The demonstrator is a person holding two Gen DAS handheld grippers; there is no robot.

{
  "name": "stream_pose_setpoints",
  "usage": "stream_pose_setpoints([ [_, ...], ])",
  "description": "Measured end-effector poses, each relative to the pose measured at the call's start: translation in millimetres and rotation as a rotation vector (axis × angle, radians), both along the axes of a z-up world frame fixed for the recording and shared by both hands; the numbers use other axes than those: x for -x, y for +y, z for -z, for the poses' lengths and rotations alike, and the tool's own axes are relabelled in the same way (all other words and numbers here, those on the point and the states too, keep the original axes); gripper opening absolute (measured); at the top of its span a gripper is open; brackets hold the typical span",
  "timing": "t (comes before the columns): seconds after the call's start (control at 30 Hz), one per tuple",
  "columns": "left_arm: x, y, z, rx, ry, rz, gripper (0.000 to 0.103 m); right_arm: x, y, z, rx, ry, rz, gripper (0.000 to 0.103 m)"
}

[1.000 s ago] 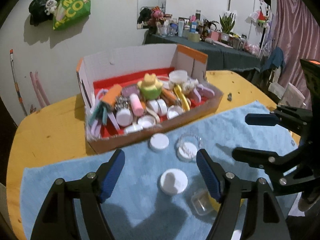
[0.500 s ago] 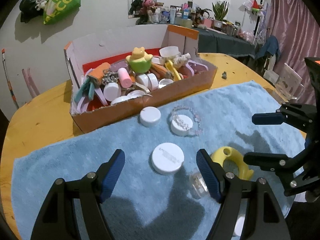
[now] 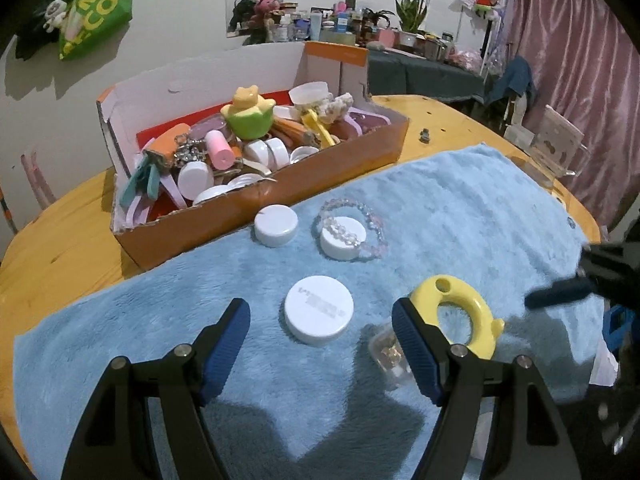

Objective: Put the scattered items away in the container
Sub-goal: 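Grasp the printed white cap with the left tool while the right tool grasps a small white cap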

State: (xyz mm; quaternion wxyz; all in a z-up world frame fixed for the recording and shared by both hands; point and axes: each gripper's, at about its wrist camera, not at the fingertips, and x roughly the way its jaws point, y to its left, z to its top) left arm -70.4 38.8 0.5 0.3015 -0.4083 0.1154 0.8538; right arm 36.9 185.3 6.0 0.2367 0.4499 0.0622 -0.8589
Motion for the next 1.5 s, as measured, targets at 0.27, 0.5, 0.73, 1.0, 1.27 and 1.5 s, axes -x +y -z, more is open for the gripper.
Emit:
stream_pose_setpoints([
  [0.27, 2, -6, 2, -0.034, 0.0, 0.021, 0.07, -18, -27, 18, 0.005, 0.006, -0.071, 0.071],
  [0.5, -1, -2, 1, -0.029, 0.019, 0.046, 0.066, -19, -32, 18, 0.015, 0.029, -0.097, 0.071],
  [0.73, 0, 1, 1, -0.033, 0.018, 0.052, 0.063, -14, -33, 19, 0.015, 0.022, -0.118, 0.058],
  [1.0, 0, 3, 2, -0.036, 0.011, 0.049, 0.058, -15, -35, 20, 0.017, 0.019, -0.132, 0.054],
  [1.27, 4, 4, 8, -0.031, -0.004, 0.037, 0.054, -15, -38, 19, 0.02, 0.016, -0.14, 0.049],
  [1.5, 11, 5, 14, -0.004, -0.017, 0.015, 0.051, -16, -39, 19, 0.014, 0.015, -0.147, 0.049],
])
